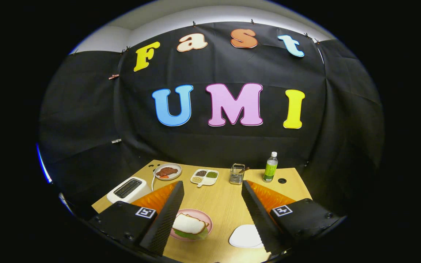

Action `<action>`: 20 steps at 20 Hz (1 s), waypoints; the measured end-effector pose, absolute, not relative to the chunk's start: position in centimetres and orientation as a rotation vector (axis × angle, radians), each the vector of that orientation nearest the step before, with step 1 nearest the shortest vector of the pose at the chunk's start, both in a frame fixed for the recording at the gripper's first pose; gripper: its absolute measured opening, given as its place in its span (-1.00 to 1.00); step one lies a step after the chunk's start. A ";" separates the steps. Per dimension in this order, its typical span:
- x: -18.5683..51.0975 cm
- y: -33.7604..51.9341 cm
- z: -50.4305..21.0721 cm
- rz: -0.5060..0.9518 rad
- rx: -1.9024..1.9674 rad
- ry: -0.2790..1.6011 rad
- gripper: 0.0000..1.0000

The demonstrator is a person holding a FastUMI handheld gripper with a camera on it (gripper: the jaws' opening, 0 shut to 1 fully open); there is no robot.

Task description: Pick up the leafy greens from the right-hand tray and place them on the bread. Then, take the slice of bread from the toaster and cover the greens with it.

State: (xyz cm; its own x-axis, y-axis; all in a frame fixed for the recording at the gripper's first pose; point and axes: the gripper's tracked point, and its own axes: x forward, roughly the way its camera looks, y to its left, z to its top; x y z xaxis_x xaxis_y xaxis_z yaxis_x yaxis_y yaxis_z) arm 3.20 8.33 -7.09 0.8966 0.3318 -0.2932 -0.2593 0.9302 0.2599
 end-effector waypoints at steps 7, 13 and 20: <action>3.3 9.5 -7.0 0.356 0.222 0.309 0.98; 3.9 9.2 -8.1 0.423 0.247 0.319 0.98; 5.1 6.7 -10.4 0.459 0.246 0.318 0.98</action>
